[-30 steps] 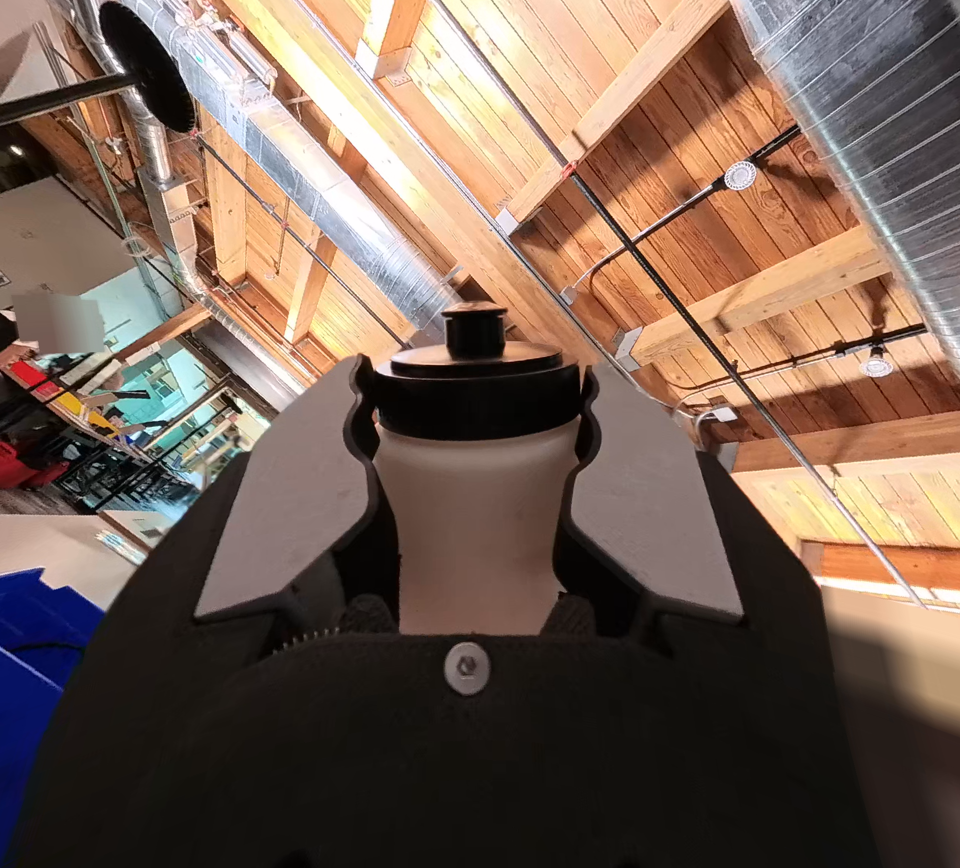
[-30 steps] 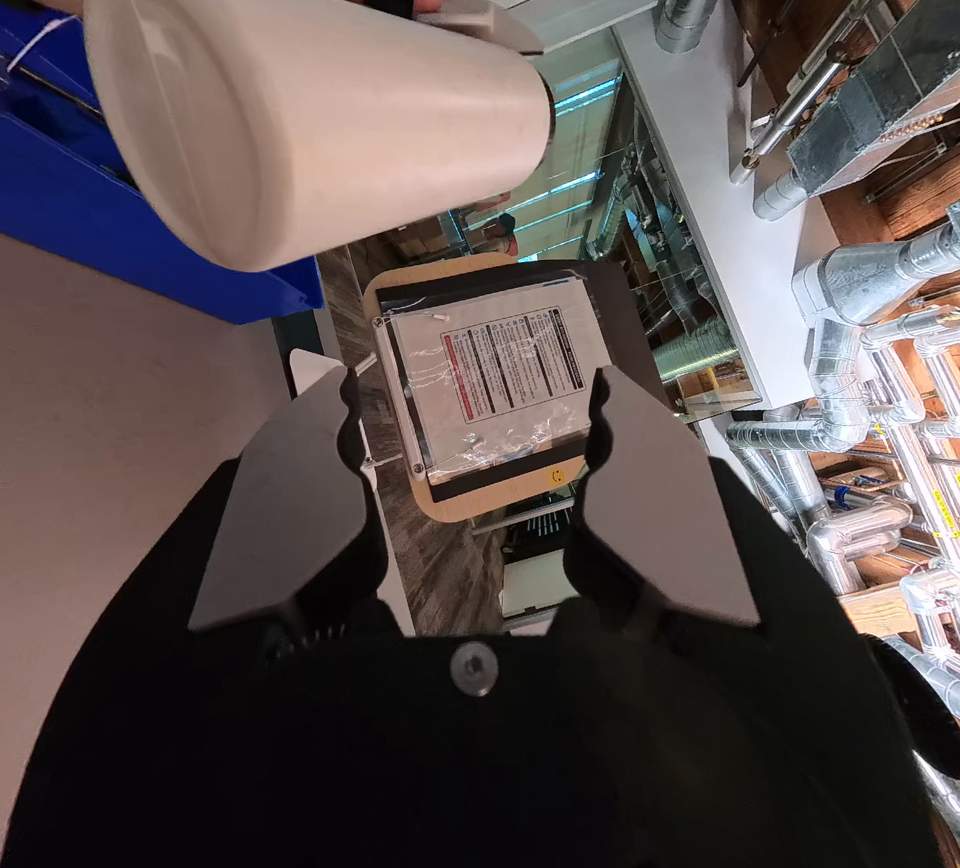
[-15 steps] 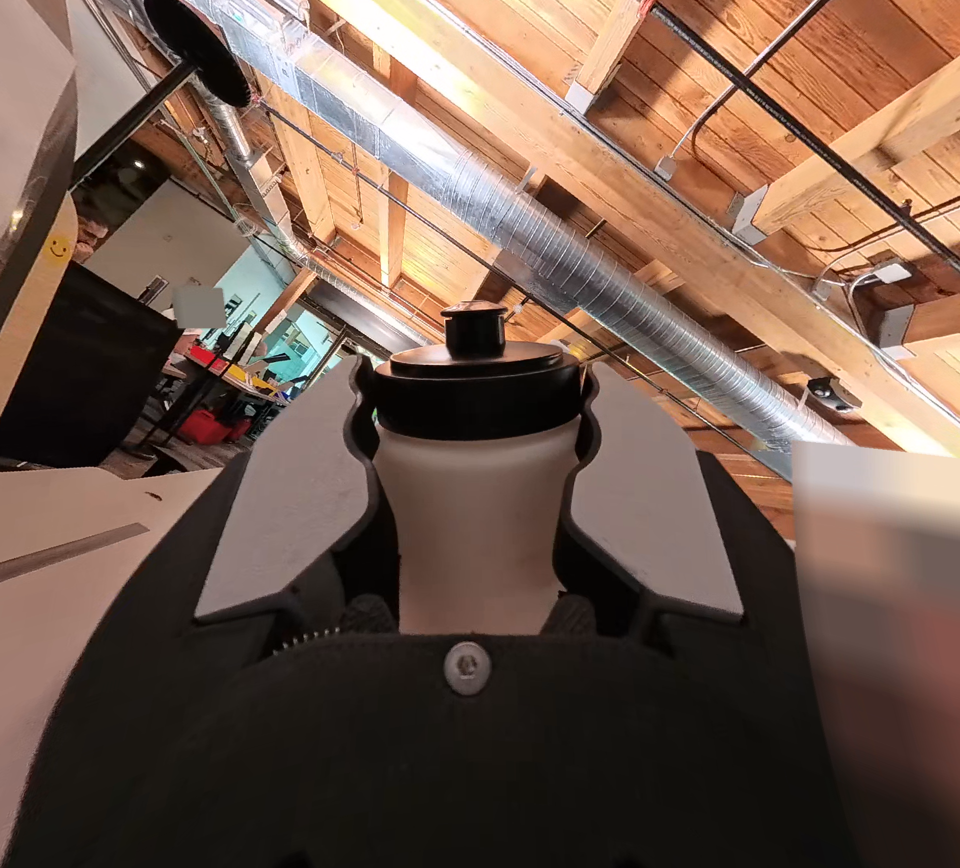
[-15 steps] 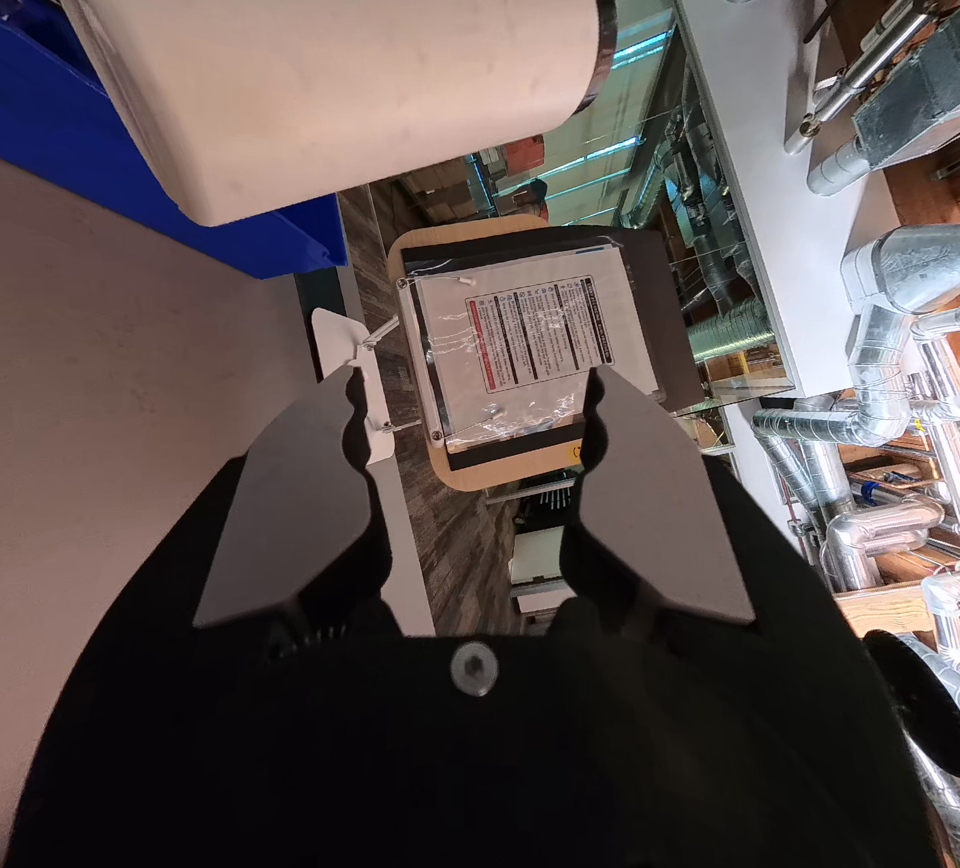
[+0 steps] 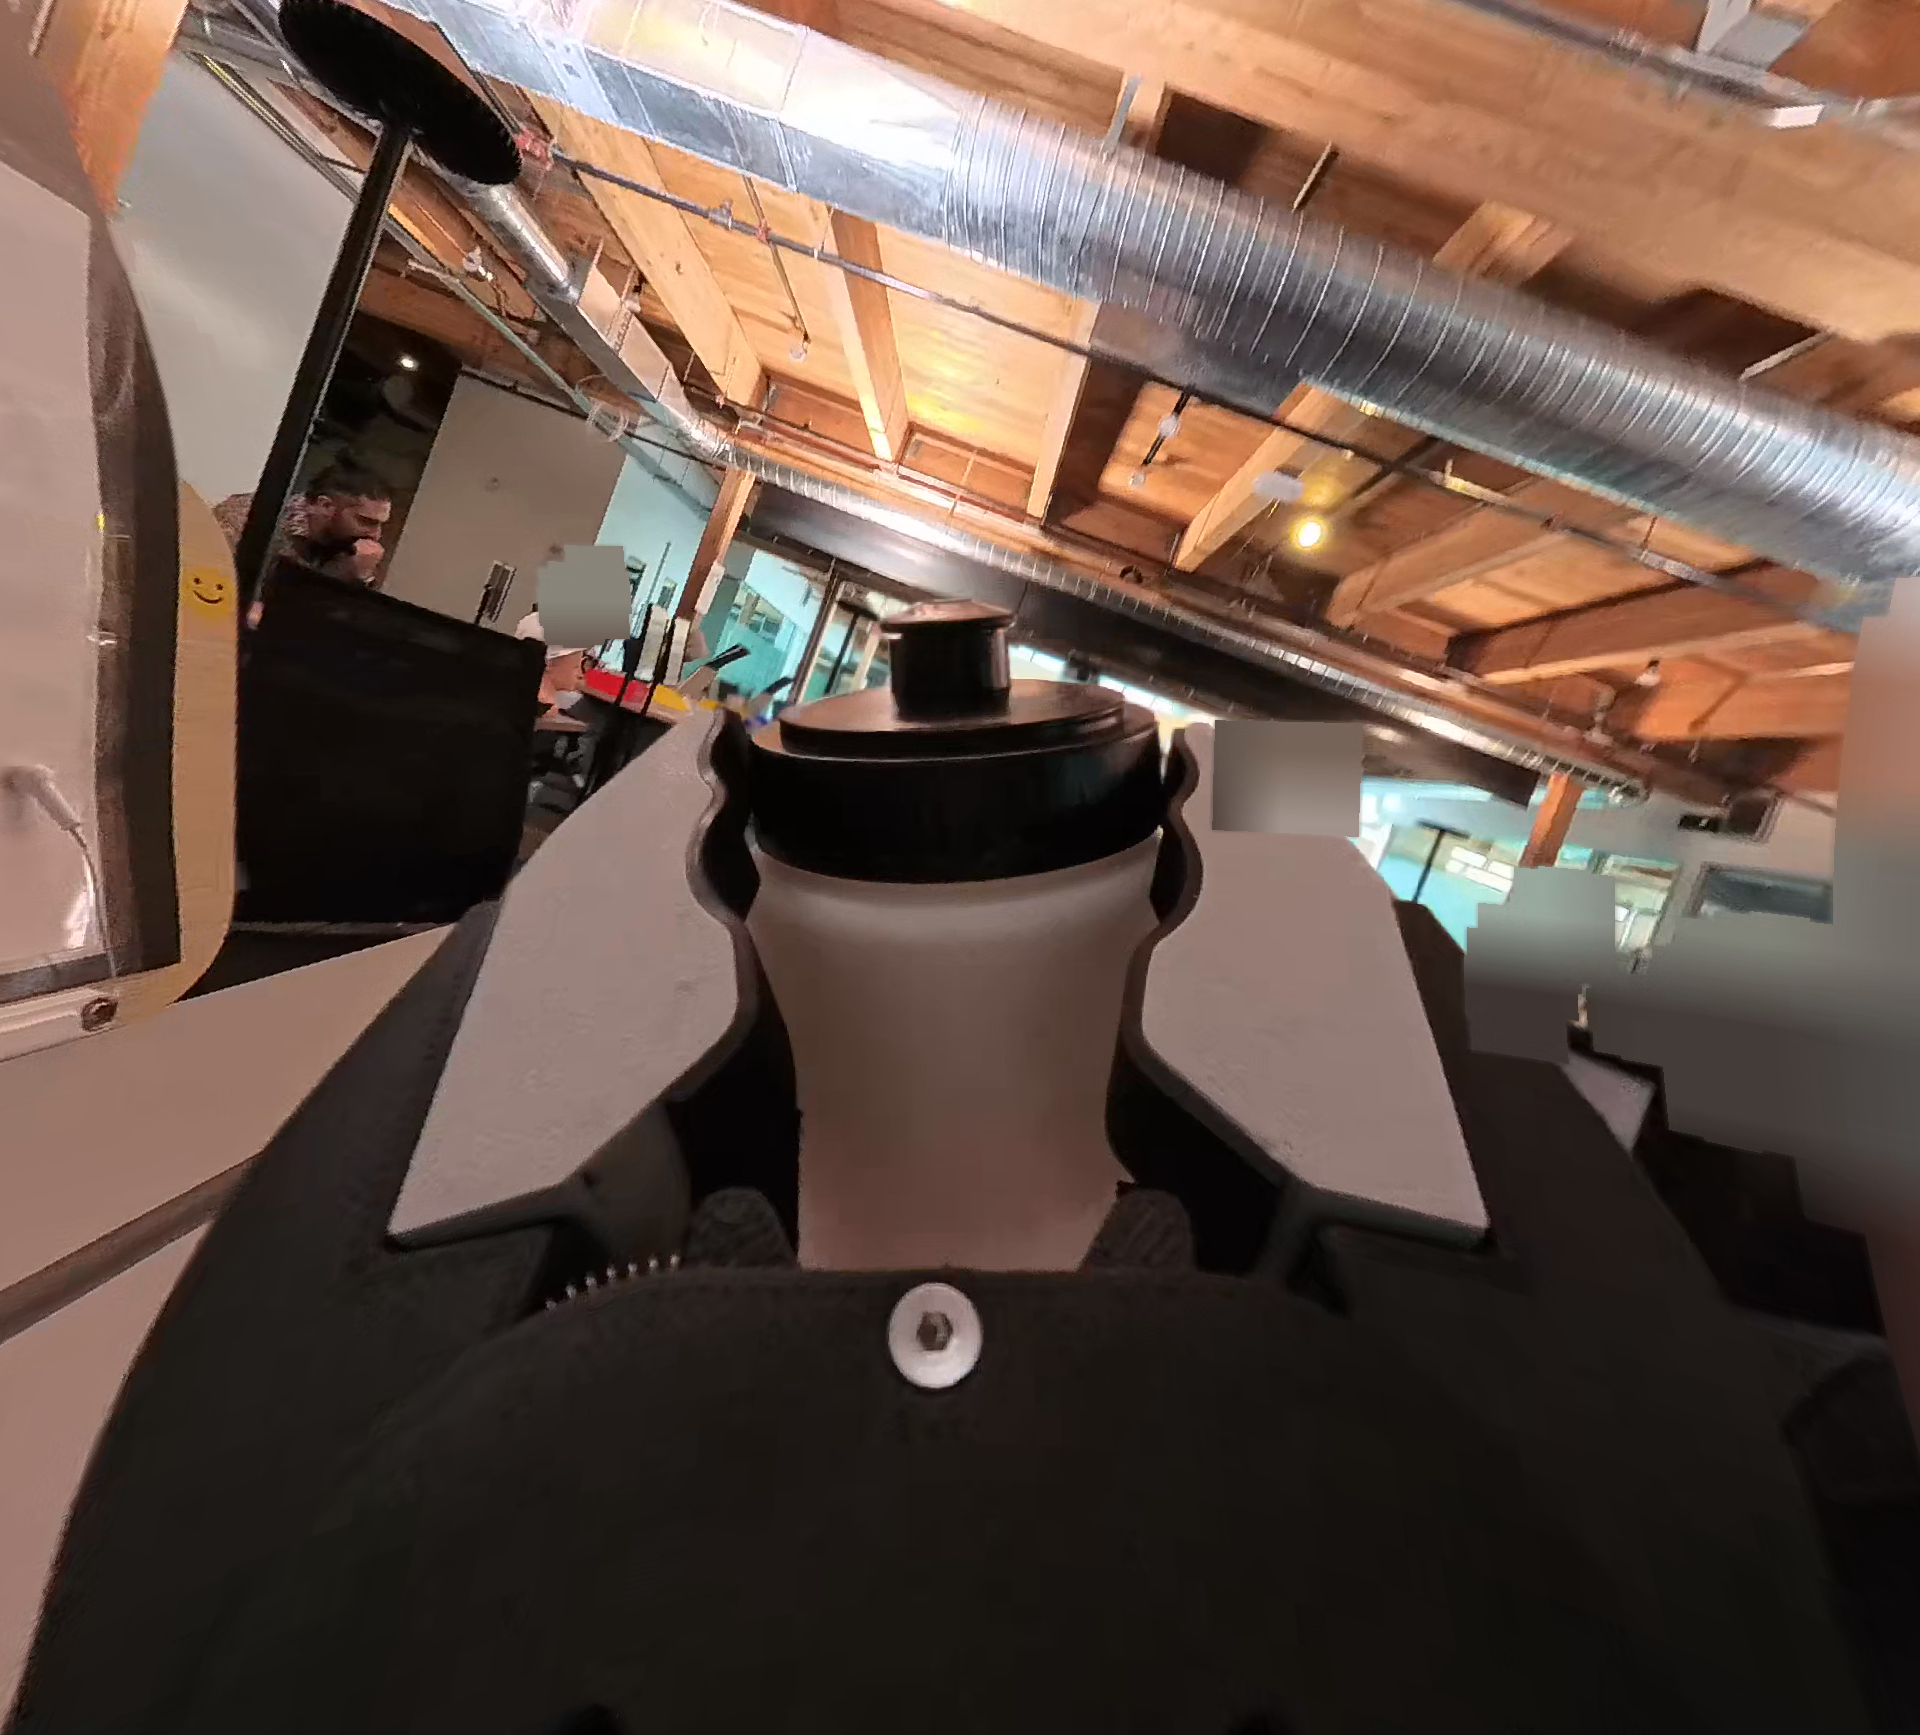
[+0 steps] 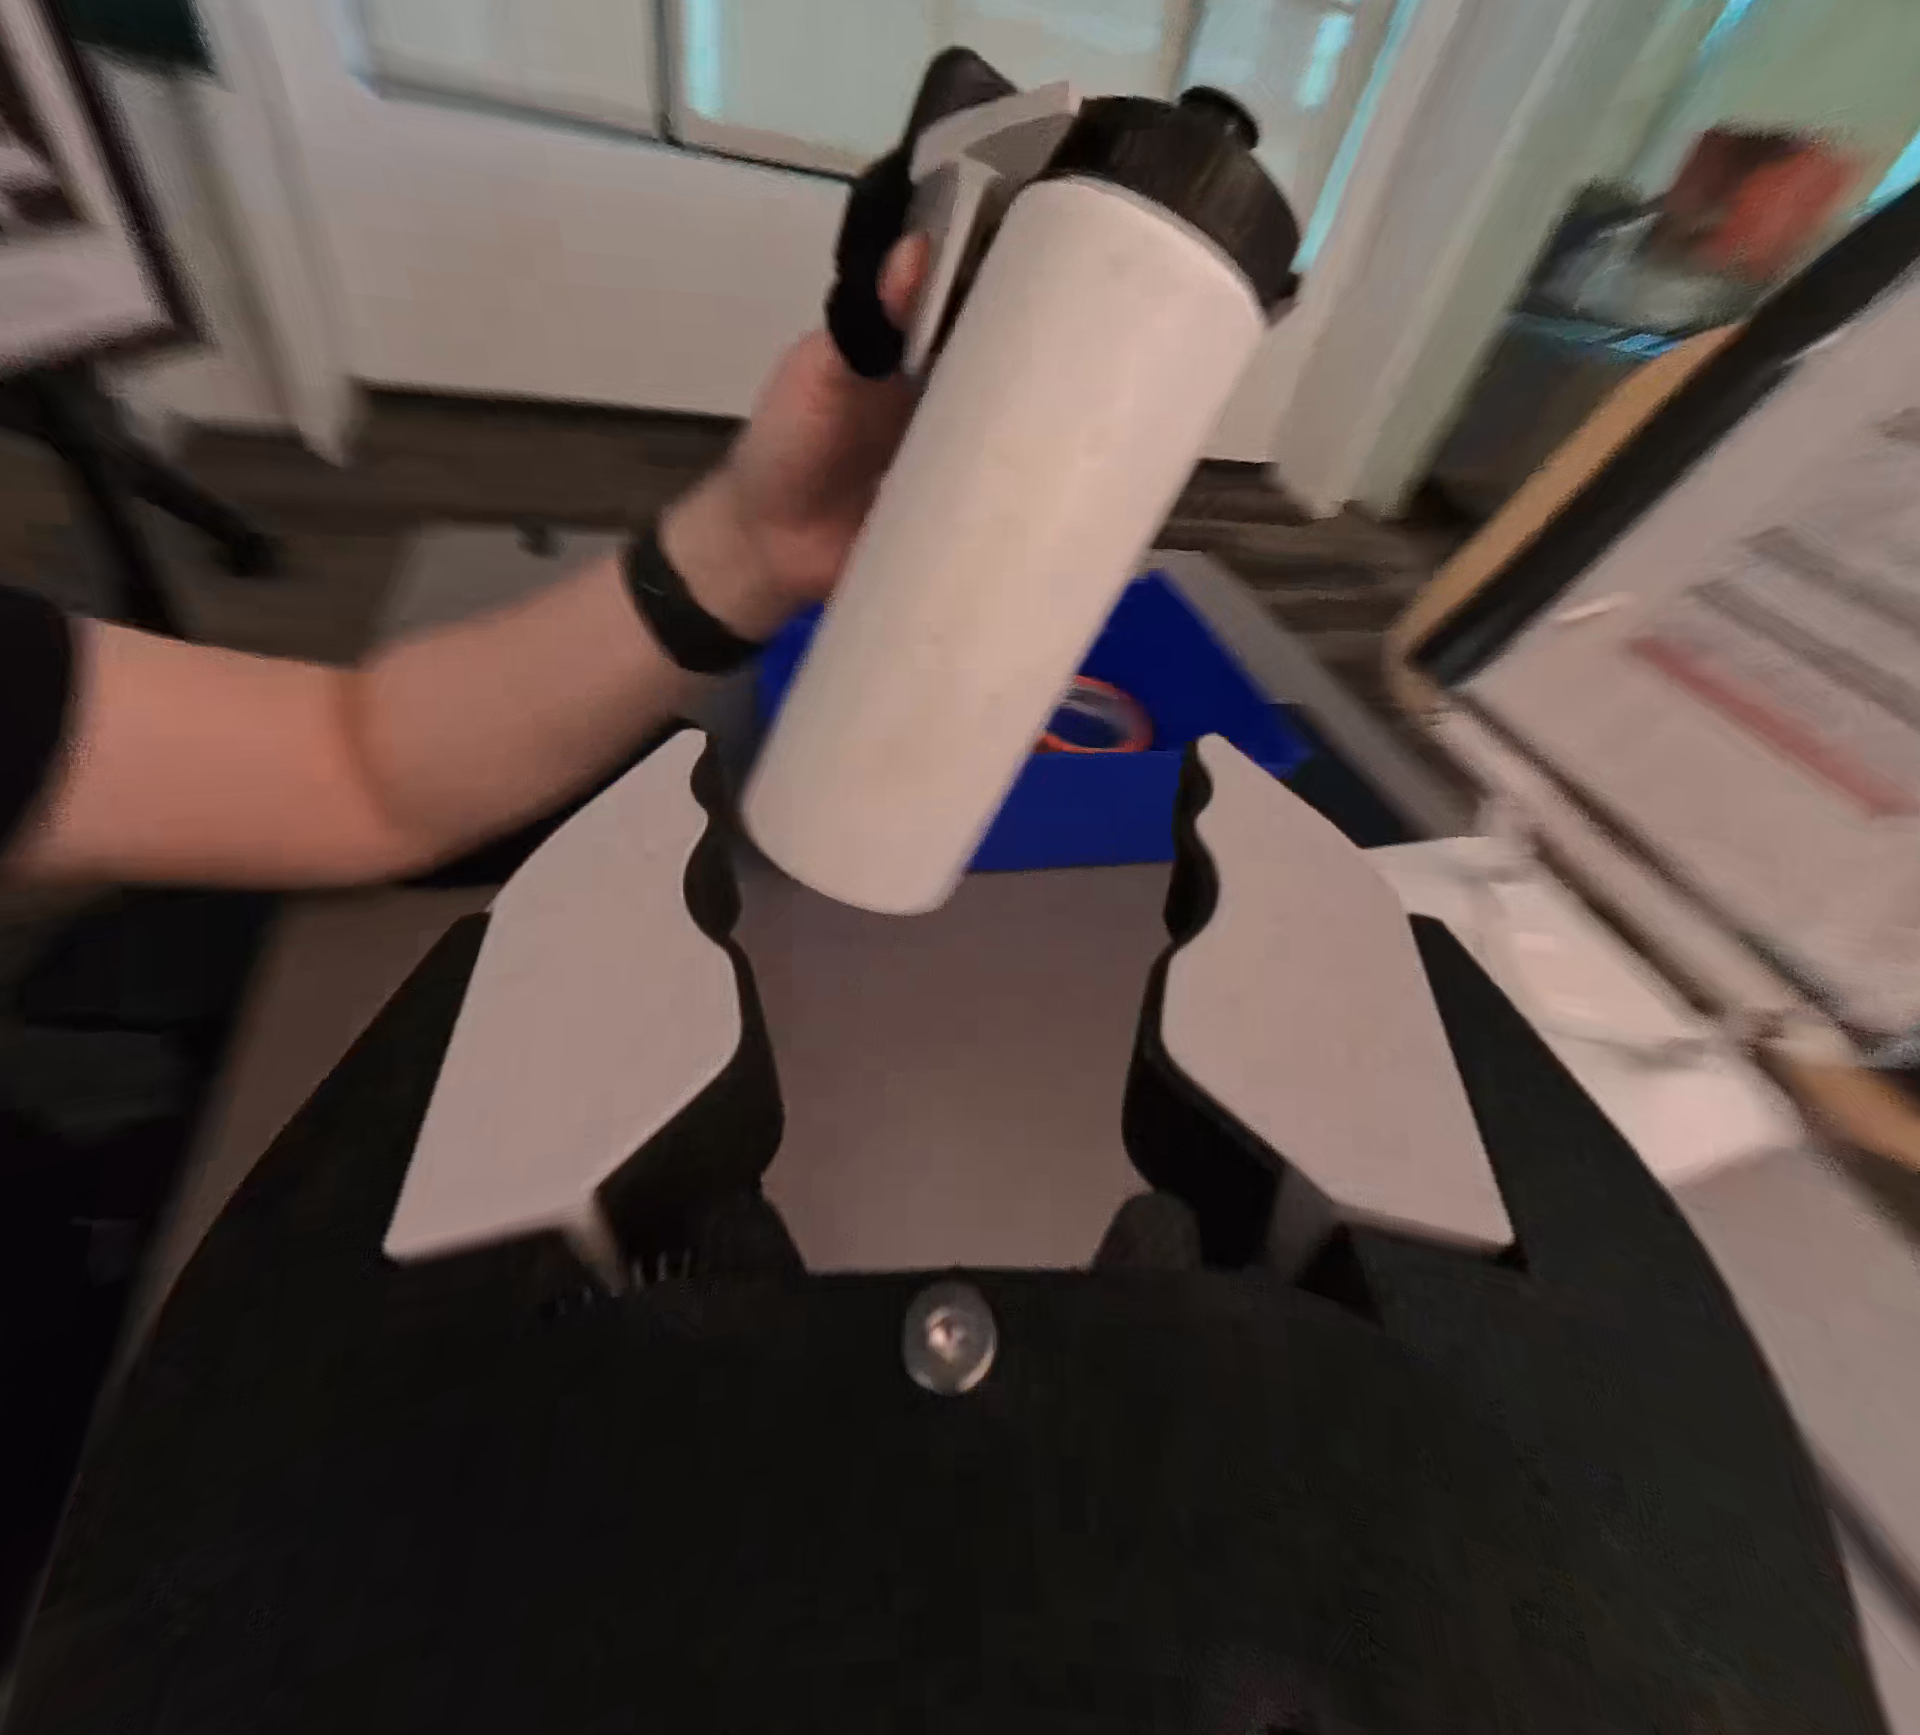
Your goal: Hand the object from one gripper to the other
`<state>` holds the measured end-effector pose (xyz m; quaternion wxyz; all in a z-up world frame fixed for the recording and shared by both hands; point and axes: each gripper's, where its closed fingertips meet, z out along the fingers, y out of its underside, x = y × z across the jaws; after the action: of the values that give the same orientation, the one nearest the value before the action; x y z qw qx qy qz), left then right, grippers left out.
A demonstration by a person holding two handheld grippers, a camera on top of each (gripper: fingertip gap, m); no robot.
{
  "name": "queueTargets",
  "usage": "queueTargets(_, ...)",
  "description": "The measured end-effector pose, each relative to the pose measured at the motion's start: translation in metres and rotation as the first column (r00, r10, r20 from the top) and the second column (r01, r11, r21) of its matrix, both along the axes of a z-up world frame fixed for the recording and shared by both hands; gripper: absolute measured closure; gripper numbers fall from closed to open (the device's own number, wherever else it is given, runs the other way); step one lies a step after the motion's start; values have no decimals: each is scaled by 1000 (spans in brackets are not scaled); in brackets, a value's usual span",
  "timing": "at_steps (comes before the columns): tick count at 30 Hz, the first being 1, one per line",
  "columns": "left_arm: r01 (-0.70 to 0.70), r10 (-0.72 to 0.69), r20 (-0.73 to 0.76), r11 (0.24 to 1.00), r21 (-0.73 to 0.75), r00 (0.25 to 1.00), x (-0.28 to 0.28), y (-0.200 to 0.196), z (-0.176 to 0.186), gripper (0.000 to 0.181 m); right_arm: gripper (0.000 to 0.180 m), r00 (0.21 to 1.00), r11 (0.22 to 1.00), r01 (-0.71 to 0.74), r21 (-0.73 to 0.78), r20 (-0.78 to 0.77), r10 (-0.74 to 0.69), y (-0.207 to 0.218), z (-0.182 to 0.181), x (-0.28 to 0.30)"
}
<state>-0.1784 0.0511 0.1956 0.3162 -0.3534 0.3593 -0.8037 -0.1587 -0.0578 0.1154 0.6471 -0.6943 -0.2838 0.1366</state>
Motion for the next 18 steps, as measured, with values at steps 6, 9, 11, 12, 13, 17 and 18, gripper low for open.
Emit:
queueTargets(6, -3, 12, -60, 990, 143, 998, 18, -34, -10, 106, 96, 955, 974, -174, -144, -267, 131, 10, -15, -11)
queueTargets(9, 22, -4, -88, 979, 202, 996, 27, -53, -17, 106, 89, 923, 951, -241, -194, -349, 162, 15, -25, -15)
queueTargets(11, 41, -17, -102, 971, 235, 995, 32, -65, -20, 106, 88, 902, 935, -280, -215, -393, 180, 16, -28, -13)
queueTargets(12, 51, -24, -107, 967, 249, 994, 33, -71, -21, 105, 88, 894, 932, -291, -218, -409, 183, 17, -29, -11)
queueTargets(13, 59, -32, -107, 963, 262, 994, 34, -76, -22, 105, 88, 889, 931, -294, -215, -420, 184, 17, -28, -8)
queueTargets(17, 80, -51, -100, 947, 312, 994, 35, -92, -24, 105, 89, 872, 948, -288, -135, -447, 201, 9, -10, 11)
queueTargets(18, 83, -52, -102, 942, 326, 993, 36, -95, -25, 105, 90, 863, 952, -288, -102, -459, 212, 4, -2, 16)
